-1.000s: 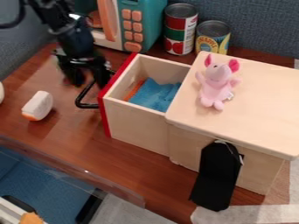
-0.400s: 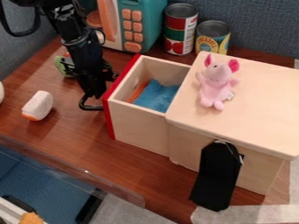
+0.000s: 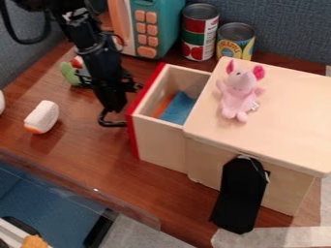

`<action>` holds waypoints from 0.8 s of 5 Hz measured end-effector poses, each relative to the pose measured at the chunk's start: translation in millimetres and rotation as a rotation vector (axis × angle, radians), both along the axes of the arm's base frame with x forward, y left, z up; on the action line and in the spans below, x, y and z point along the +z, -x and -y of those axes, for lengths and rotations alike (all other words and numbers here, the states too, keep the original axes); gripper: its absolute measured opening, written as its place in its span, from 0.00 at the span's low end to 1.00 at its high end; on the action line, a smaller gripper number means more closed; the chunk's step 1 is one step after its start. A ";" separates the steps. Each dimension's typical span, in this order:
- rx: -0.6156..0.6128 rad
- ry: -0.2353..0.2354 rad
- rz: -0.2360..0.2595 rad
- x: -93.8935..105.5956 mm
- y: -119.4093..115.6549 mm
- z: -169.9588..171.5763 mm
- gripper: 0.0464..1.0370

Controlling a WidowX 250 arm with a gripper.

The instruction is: Close the drawer

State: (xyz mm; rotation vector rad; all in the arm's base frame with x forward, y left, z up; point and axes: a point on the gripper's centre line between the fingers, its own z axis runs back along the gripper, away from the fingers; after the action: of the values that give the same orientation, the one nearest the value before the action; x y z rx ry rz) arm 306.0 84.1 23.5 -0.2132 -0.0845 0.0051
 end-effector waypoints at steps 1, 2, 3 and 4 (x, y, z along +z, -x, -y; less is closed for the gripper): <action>-0.073 0.013 -0.010 -0.8 -6.3 36.6 0.09; -0.096 0.013 -0.015 -0.9 -8.0 49.9 0.09; -0.112 0.008 -0.023 -0.8 -9.1 61.3 0.09; -0.126 0.005 -0.026 -1.0 -9.4 68.0 0.09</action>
State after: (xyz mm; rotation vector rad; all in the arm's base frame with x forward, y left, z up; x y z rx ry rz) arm 315.4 16.1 22.6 -0.2227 -0.0449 -0.1170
